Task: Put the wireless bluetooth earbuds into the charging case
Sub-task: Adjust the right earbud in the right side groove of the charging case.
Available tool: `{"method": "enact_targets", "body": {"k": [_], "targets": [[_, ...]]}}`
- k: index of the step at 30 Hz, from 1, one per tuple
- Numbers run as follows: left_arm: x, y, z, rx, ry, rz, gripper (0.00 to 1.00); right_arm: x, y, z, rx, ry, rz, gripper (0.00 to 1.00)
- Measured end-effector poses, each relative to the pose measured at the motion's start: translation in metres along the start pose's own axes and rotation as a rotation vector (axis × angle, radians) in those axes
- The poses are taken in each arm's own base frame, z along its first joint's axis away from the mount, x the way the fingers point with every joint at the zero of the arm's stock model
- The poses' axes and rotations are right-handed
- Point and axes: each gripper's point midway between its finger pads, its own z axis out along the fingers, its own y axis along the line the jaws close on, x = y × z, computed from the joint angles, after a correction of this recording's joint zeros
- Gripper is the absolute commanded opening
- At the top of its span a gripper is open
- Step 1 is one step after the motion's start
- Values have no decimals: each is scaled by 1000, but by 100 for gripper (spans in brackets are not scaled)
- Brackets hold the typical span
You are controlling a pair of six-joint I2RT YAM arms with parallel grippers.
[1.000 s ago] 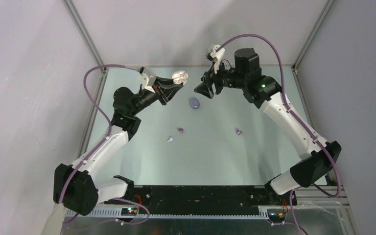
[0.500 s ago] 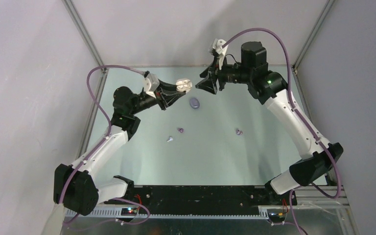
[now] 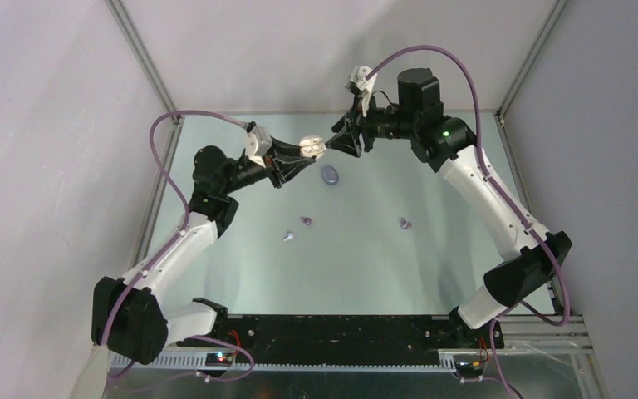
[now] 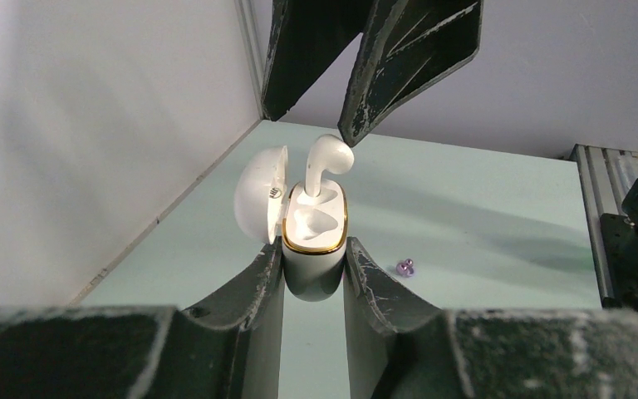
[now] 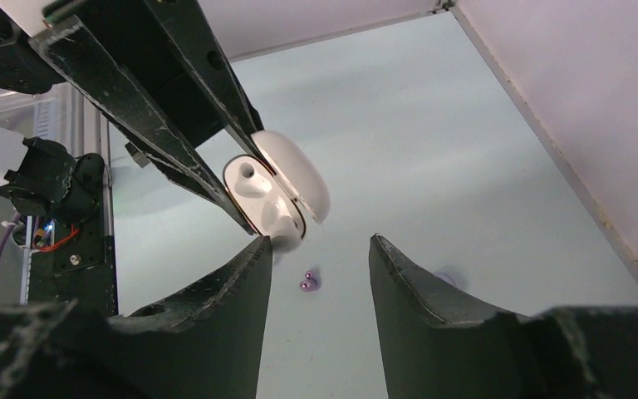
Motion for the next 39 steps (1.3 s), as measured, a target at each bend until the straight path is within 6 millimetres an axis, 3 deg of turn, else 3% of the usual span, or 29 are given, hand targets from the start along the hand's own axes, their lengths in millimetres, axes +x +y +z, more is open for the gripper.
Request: {"method": "enact_targets", "body": {"k": [14, 21, 27, 31, 39], "targets": [[4, 1, 1, 1, 9, -3, 0, -2, 10, 6, -36, 6, -50, 47], [6, 0, 1, 37, 38, 14, 0, -1, 5, -11, -77, 37, -345, 38], [4, -3, 1, 70, 48, 38, 0, 9, 32, -9, -180, 74, -582, 37], [7, -3, 0, 74, 60, 36, 0, 10, 42, -4, -211, 73, -658, 37], [10, -5, -1, 86, 71, 38, 0, 17, 41, 2, -200, 97, -702, 37]]}}
